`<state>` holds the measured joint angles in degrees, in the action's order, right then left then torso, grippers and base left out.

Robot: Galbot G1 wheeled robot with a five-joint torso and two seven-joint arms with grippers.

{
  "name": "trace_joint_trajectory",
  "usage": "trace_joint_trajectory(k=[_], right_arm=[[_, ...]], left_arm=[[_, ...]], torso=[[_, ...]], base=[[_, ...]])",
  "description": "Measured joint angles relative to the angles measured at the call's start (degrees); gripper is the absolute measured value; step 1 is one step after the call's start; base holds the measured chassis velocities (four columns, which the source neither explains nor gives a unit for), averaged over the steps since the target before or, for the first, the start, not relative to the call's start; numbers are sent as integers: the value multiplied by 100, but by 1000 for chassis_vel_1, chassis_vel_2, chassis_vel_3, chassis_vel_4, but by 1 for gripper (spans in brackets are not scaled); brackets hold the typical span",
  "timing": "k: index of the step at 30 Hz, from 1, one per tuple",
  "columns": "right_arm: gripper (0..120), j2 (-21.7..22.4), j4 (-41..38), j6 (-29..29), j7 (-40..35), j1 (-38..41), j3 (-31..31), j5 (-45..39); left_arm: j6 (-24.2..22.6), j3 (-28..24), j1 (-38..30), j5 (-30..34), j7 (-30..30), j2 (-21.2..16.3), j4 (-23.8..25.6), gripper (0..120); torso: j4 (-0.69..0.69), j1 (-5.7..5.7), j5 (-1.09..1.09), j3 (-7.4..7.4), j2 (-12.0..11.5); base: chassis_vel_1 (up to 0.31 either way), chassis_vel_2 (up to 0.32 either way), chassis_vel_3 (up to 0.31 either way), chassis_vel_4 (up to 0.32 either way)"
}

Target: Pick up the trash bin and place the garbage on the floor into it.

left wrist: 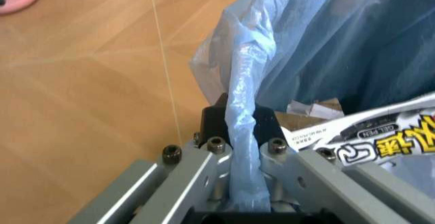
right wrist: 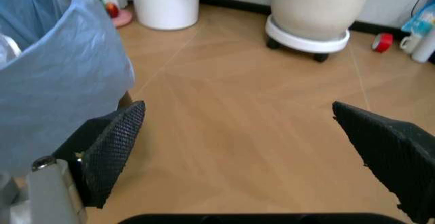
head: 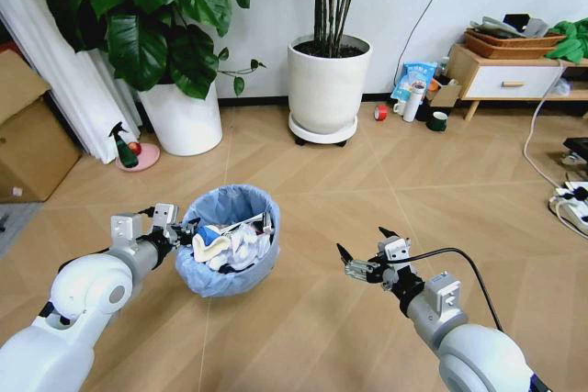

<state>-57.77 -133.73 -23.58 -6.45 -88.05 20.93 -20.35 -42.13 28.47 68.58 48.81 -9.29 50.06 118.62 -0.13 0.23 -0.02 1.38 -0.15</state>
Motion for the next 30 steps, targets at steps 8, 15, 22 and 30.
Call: trace_joint_trajectory(k=[8, 15, 22, 30], right_arm=[[100, 1, 33, 18, 0, 26, 0, 3], [100, 16, 66, 19, 0, 65, -30, -10], [100, 12, 85, 19, -2, 80, -48, -17], [100, 5, 107, 18, -8, 79, -130, -5]], left_arm=[[0, 4, 50, 5, 0, 29, -2, 0], [0, 14, 86, -27, 0, 112, 1, 0], [-1, 16, 87, -36, -7, 127, 9, 0], [-1, 119, 212, -37, -21, 76, 110, 0]], torso=[[1, 1, 1, 0, 0], [1, 0, -2, -1, 0], [0, 0, -2, -1, 0], [0, 0, 0, 0, 0]], base=[[312, -216, -309, 232], [324, -232, -298, 231], [294, -220, -297, 214], [271, -180, -272, 180]])
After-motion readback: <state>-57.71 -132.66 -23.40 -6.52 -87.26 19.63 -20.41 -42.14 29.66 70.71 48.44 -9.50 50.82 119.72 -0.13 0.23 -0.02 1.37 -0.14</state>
